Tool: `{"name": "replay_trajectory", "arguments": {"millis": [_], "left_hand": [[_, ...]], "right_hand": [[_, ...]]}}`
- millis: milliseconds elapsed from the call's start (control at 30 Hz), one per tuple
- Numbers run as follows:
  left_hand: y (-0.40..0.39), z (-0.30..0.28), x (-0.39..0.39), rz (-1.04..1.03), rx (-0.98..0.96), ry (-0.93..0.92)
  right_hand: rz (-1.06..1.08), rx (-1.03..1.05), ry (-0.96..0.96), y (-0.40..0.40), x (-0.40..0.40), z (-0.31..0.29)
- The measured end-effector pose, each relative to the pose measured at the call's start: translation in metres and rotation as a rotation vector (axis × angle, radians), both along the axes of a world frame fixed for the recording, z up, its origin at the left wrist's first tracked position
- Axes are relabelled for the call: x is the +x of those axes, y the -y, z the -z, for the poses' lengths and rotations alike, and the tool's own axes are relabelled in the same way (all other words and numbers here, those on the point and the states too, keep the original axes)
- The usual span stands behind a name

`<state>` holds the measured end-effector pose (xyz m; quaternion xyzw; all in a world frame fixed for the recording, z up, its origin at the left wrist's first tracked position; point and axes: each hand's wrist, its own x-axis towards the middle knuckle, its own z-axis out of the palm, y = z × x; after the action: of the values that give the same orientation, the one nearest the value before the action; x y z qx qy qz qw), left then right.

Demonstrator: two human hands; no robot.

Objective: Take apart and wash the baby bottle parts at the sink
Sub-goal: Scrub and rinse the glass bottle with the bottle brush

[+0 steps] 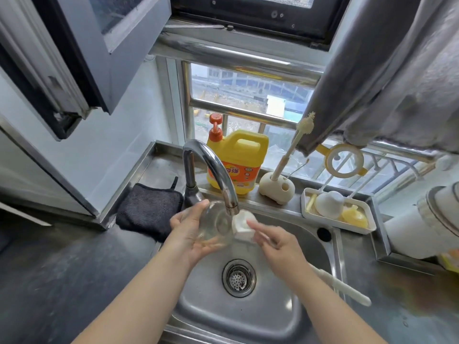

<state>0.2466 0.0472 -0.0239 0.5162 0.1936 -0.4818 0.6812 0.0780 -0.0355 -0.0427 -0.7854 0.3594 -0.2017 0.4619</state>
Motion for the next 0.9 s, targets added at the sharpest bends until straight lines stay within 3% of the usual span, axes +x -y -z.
{"name": "replay_trajectory", "arguments": {"millis": [100, 233, 300, 400, 633, 833, 900], "left_hand": [[0.006, 0.001, -0.013, 0.069, 0.011, 0.003], [0.008, 0.009, -0.002, 0.032, -0.005, -0.041], [0.008, 0.014, 0.000, 0.057, 0.016, -0.006], [0.007, 0.021, -0.007, 0.184, 0.104, 0.157], [-0.005, 0.031, -0.005, 0.319, -0.086, 0.449], [-0.014, 0.038, 0.002, 0.512, 0.080, 0.858], [-0.014, 0.036, -0.006, 0.576, -0.003, 0.838]], "right_hand": [[-0.010, 0.034, 0.071, 0.004, 0.016, -0.014], [-0.128, -0.102, -0.044, -0.008, -0.003, -0.002], [-0.078, -0.049, -0.121, -0.006, -0.014, 0.003], [0.031, 0.064, -0.153, 0.003, -0.015, -0.001], [0.024, 0.158, -0.165, 0.002, -0.026, 0.001], [0.047, 0.095, -0.177, 0.007, -0.032, -0.005], [-0.027, -0.026, -0.185, 0.008, -0.020, -0.012]]}}
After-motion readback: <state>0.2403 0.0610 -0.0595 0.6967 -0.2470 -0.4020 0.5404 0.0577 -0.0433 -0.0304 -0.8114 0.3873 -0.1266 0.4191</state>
